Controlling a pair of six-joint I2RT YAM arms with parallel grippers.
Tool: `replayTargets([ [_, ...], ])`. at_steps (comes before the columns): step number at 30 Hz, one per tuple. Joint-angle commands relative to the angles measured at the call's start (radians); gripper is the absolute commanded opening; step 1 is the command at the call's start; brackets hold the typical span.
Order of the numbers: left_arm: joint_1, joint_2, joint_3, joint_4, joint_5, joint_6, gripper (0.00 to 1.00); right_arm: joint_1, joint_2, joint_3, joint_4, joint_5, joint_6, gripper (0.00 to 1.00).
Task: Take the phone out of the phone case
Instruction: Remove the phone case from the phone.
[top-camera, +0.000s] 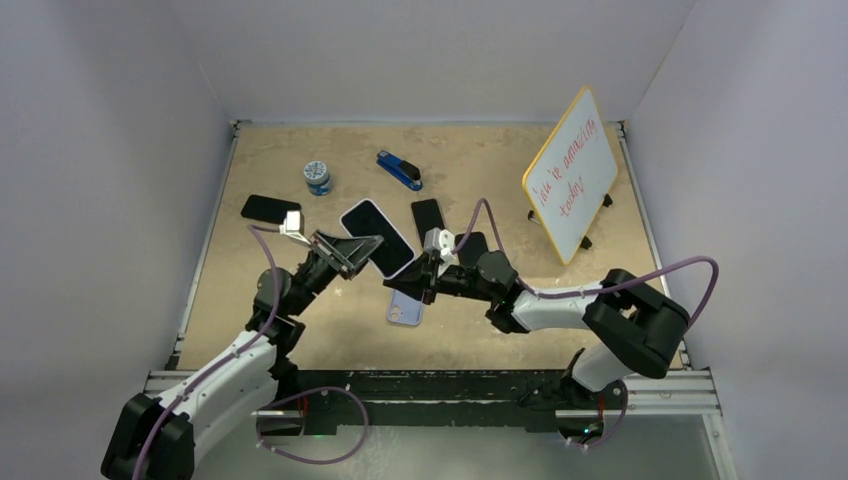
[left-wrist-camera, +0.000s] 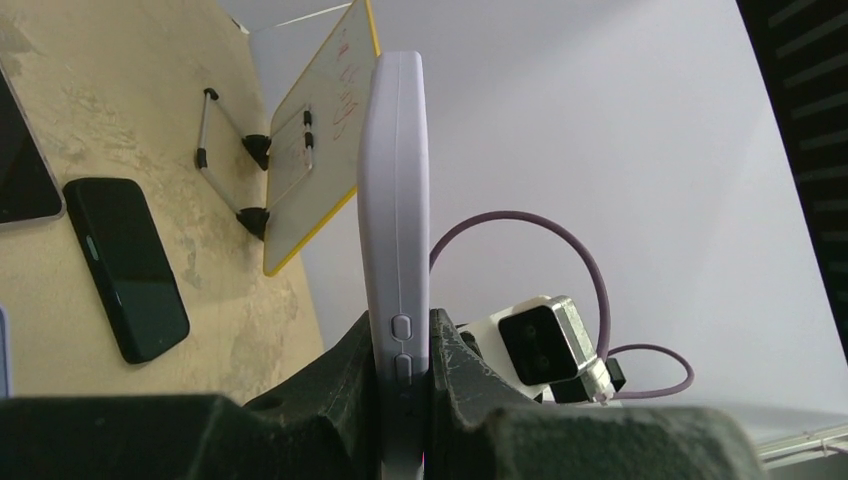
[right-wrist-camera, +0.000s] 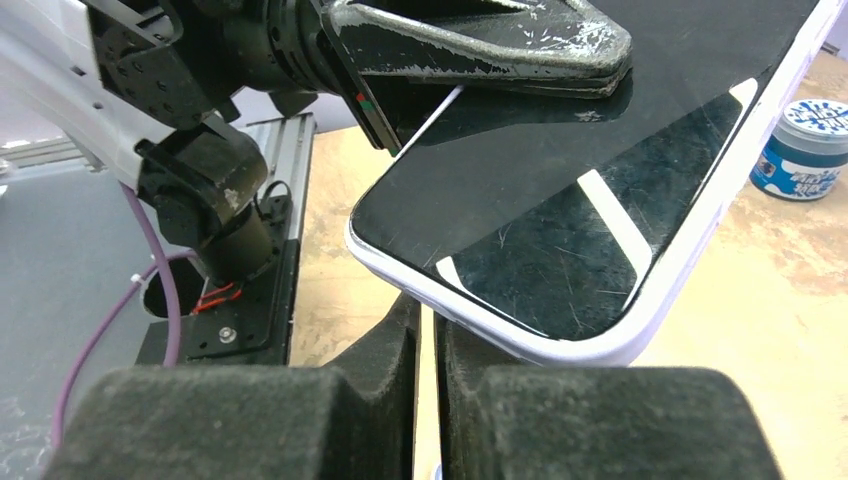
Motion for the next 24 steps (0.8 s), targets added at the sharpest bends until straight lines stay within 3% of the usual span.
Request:
replayTargets([
  [1, -0.011, -0.024, 0.049, 0.062, 0.106, 0.071, 0.00, -0.018, -0.041, -0.018, 0.080, -0.038, 0.019, 0.17],
  [6, -0.010, -0.008, 0.051, 0.111, 0.103, 0.092, 0.00, -0.017, -0.031, -0.093, 0.316, -0.041, 0.183, 0.40],
  [9, -0.009, 0.012, 0.043, 0.156, 0.119, 0.076, 0.00, -0.018, -0.029, -0.113, 0.422, -0.035, 0.255, 0.46],
  [24, -0.009, 0.025, 0.047, 0.189, 0.198, 0.082, 0.00, -0.018, -0.030, -0.080, 0.517, -0.039, 0.345, 0.48],
])
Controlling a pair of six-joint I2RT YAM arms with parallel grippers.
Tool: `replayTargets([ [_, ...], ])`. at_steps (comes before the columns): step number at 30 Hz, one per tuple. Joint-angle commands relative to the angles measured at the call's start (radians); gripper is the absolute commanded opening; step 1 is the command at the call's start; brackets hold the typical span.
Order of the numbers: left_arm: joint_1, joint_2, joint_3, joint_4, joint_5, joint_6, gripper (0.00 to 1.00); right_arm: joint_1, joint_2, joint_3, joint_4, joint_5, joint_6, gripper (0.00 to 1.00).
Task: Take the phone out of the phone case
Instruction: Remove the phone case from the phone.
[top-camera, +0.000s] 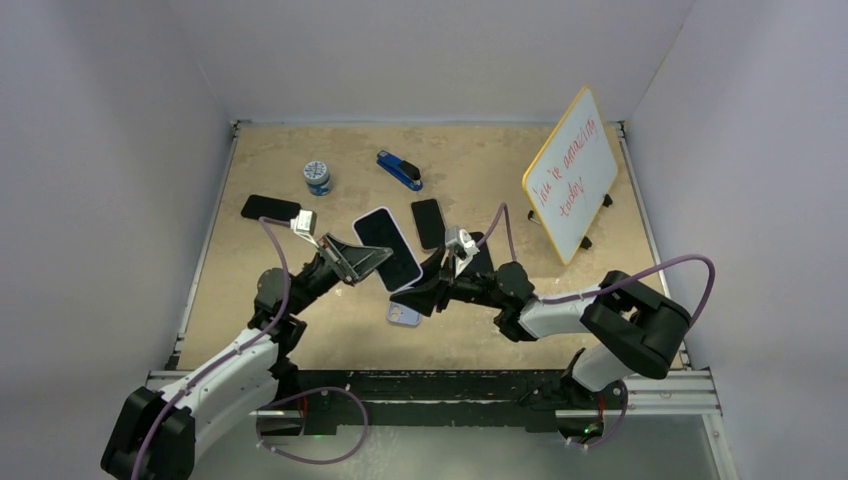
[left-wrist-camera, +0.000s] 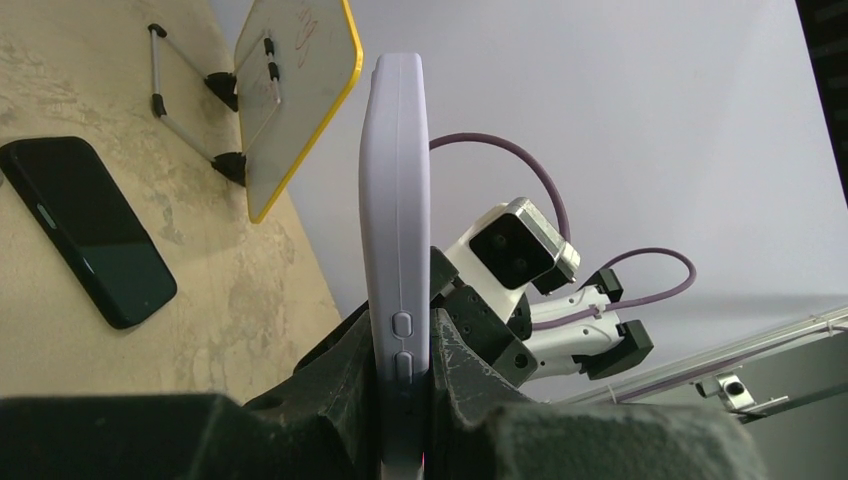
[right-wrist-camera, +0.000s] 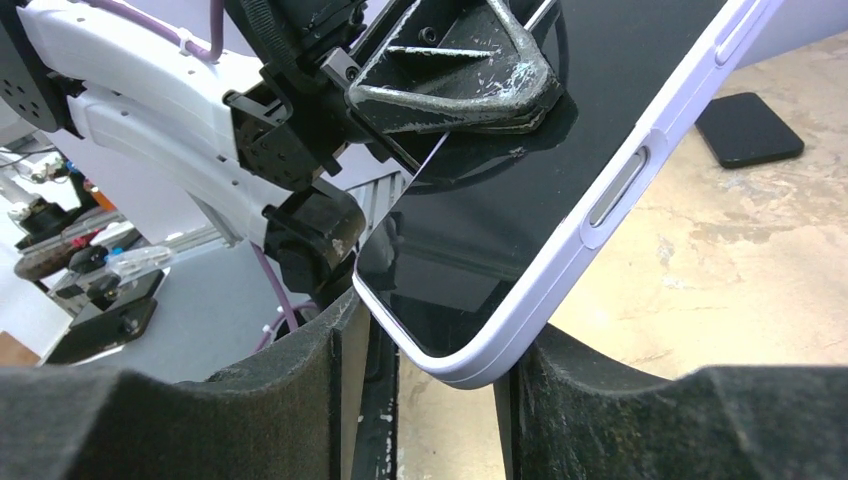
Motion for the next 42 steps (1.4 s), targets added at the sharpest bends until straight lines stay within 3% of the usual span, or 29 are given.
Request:
replayTargets([
  [1, -0.003, -0.001, 0.043, 0.112, 0.041, 0.013, 0.00, -0.005, -0.016, 0.035, 0.262, -0.020, 0.025, 0.48],
  [11, 0.003, 0.009, 0.056, 0.108, 0.071, 0.033, 0.00, -0.016, -0.019, 0.043, 0.301, -0.098, 0.082, 0.47],
  [21, 0.004, 0.005, 0.062, 0.104, 0.079, 0.045, 0.00, -0.021, -0.019, 0.046, 0.314, -0.048, 0.116, 0.50],
  [24, 0.004, 0.002, 0.064, 0.100, 0.087, 0.040, 0.00, -0.022, -0.012, 0.052, 0.310, -0.055, 0.103, 0.45],
  [32, 0.005, 0.010, 0.099, 0.029, 0.138, 0.037, 0.00, -0.062, 0.013, 0.077, 0.216, -0.133, -0.013, 0.20],
  [42, 0.005, 0.010, 0.125, -0.077, 0.200, 0.036, 0.00, -0.094, -0.009, 0.133, -0.059, -0.200, -0.292, 0.10],
])
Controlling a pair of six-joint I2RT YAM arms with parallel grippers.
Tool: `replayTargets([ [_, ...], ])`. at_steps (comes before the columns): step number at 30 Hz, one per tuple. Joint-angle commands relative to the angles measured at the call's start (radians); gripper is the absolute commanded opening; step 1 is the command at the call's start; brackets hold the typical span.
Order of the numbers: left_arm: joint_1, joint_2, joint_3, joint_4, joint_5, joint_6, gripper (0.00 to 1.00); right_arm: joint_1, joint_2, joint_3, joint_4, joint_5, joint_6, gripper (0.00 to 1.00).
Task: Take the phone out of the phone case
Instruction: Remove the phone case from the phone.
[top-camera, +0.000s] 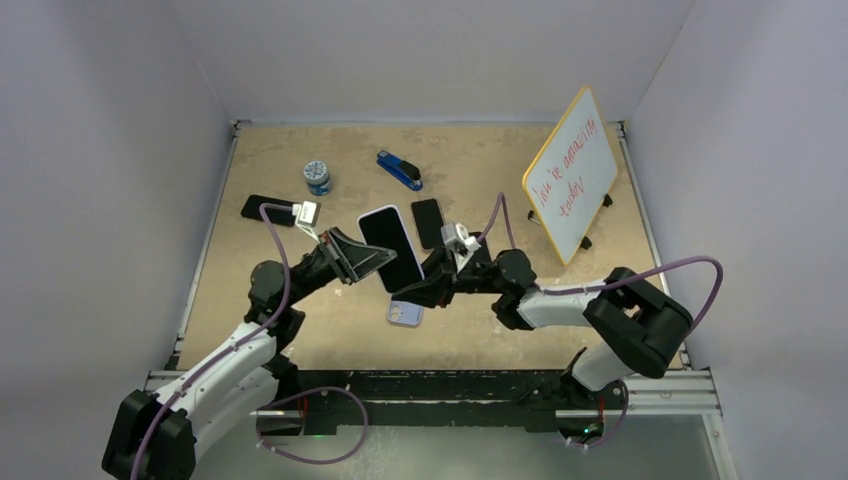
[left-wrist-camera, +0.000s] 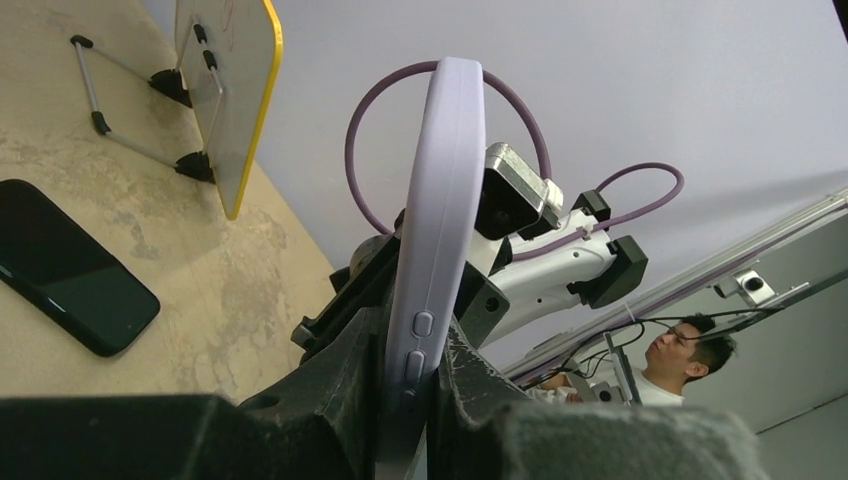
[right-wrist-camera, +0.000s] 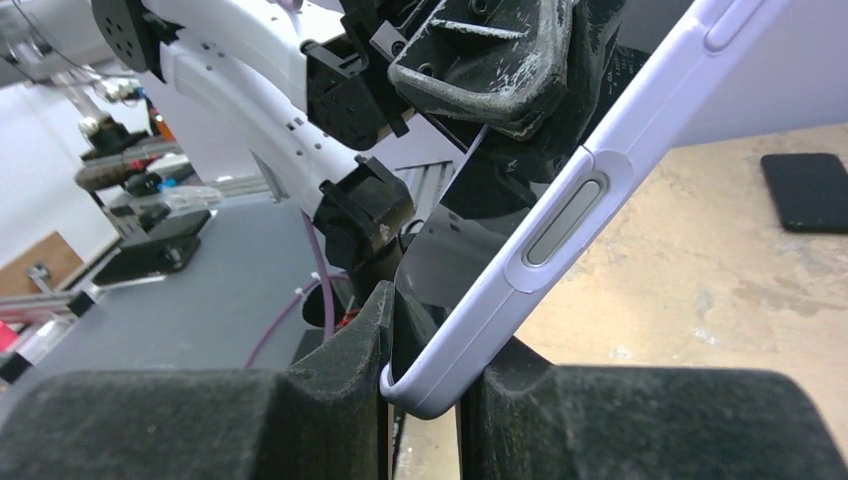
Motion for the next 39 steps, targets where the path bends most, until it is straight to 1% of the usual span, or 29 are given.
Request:
replayTargets([
  [1, -0.004, 0.008, 0.036, -0.076, 0.042, -0.074, 0.00, -0.030, -0.014, 0.065, -0.076, 0.034, -0.322, 0.09],
  [4, -0.003, 0.023, 0.031, -0.077, 0.052, -0.080, 0.00, -0.030, -0.032, 0.073, -0.124, 0.021, -0.386, 0.07],
  [7, -0.003, 0.036, 0.031, -0.077, 0.063, -0.086, 0.00, -0.030, -0.058, 0.084, -0.207, 0.019, -0.465, 0.06],
  [11, 0.000, 0.041, 0.035, -0.082, 0.074, -0.082, 0.00, -0.030, -0.095, 0.098, -0.305, 0.054, -0.544, 0.04],
  [13, 0.000, 0.040, 0.036, -0.082, 0.076, -0.081, 0.00, -0.032, -0.100, 0.103, -0.323, 0.086, -0.545, 0.01],
  [15, 0.002, 0.040, 0.039, -0.081, 0.081, -0.079, 0.00, -0.039, -0.097, 0.106, -0.318, 0.097, -0.525, 0.01],
  [16, 0.003, 0.038, 0.039, -0.080, 0.083, -0.076, 0.00, -0.041, -0.093, 0.108, -0.313, 0.094, -0.484, 0.01],
  [17, 0.003, 0.036, 0.043, -0.081, 0.085, -0.072, 0.00, -0.044, -0.090, 0.104, -0.297, 0.089, -0.459, 0.02],
  [19, 0.009, 0.034, 0.053, -0.095, 0.092, -0.051, 0.00, -0.047, -0.089, 0.092, -0.271, 0.078, -0.412, 0.07],
  [20, 0.012, 0.034, 0.061, -0.108, 0.097, -0.023, 0.00, -0.048, -0.093, 0.085, -0.266, 0.068, -0.400, 0.11],
  [22, 0.021, 0.037, 0.091, -0.159, 0.118, 0.047, 0.00, -0.048, -0.117, 0.069, -0.278, 0.044, -0.386, 0.23],
  [23, 0.026, 0.039, 0.112, -0.202, 0.127, 0.089, 0.00, -0.048, -0.133, 0.062, -0.294, 0.033, -0.386, 0.31],
  [24, 0.031, 0.039, 0.130, -0.238, 0.136, 0.129, 0.00, -0.048, -0.148, 0.055, -0.319, 0.024, -0.386, 0.35],
  [27, 0.040, 0.035, 0.189, -0.355, 0.147, 0.266, 0.00, -0.049, -0.200, 0.053, -0.431, -0.003, -0.421, 0.44],
  [30, 0.040, 0.030, 0.260, -0.457, 0.162, 0.385, 0.00, -0.049, -0.239, 0.063, -0.531, -0.029, -0.453, 0.48],
  [34, 0.040, 0.014, 0.325, -0.571, 0.171, 0.507, 0.00, -0.050, -0.264, 0.072, -0.594, -0.052, -0.466, 0.50],
  [36, 0.040, 0.008, 0.337, -0.591, 0.178, 0.529, 0.00, -0.049, -0.266, 0.075, -0.602, -0.065, -0.466, 0.49],
  [39, 0.040, 0.007, 0.338, -0.576, 0.202, 0.530, 0.00, -0.051, -0.265, 0.076, -0.588, -0.091, -0.452, 0.46],
])
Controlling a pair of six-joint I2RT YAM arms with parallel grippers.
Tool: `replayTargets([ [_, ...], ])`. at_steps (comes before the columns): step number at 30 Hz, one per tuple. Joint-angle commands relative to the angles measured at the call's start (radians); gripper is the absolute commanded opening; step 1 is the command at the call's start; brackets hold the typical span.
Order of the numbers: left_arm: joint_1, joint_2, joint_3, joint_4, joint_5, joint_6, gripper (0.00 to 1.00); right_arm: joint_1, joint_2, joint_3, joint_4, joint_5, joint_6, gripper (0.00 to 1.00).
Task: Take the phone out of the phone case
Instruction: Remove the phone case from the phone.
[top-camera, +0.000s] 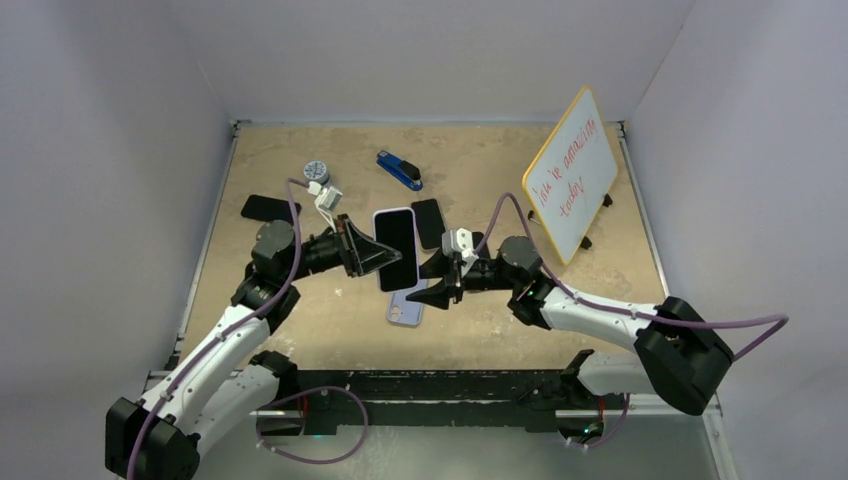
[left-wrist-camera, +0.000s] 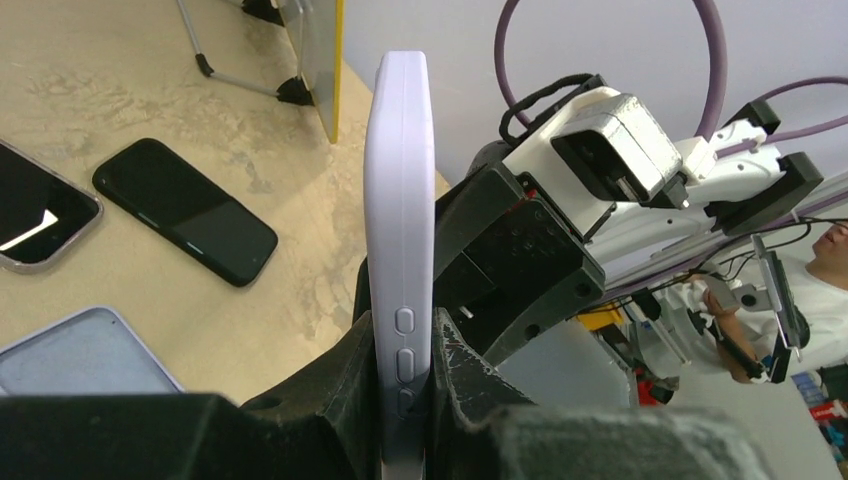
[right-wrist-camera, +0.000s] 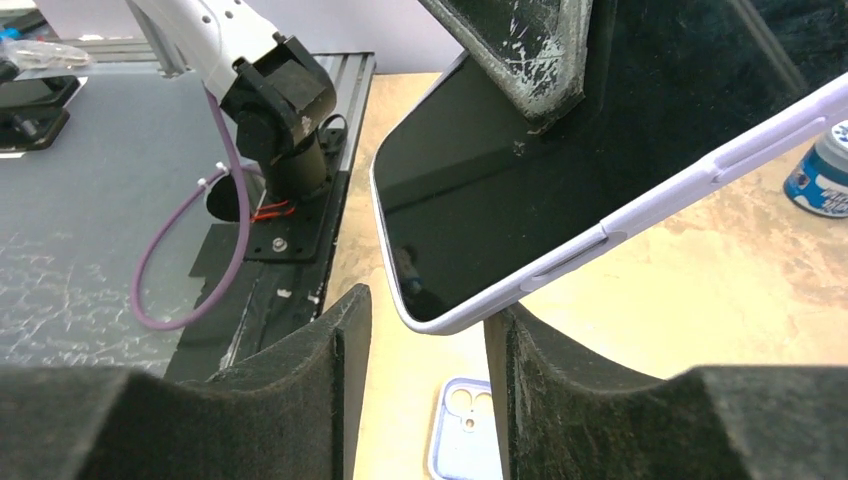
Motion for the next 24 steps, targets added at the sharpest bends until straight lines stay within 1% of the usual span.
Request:
replayTargets([
  [1, 0.003, -0.022, 0.056, -0.004, 0.049, 0.084, 0.00, -0.002, -0.016, 0.041, 0.005, -0.061, -0.006, 0.46],
  [8, 0.003, -0.036, 0.052, 0.019, 0.082, 0.103, 0.00, -0.025, -0.016, 0.041, 0.074, -0.137, 0.068, 0.41],
  [16, 0.003, -0.075, 0.023, 0.120, 0.115, 0.079, 0.00, -0.035, 0.027, 0.056, 0.168, -0.197, 0.147, 0.30],
  [18, 0.003, -0.081, 0.009, 0.158, 0.124, 0.060, 0.00, -0.035, 0.038, 0.068, 0.170, -0.204, 0.150, 0.26],
  [21, 0.003, -0.076, -0.015, 0.239, 0.147, -0.002, 0.00, -0.035, 0.053, 0.089, 0.145, -0.211, 0.124, 0.18],
  [24, 0.003, -0.051, -0.045, 0.339, 0.166, -0.105, 0.00, -0.034, 0.064, 0.109, 0.082, -0.211, 0.046, 0.06],
])
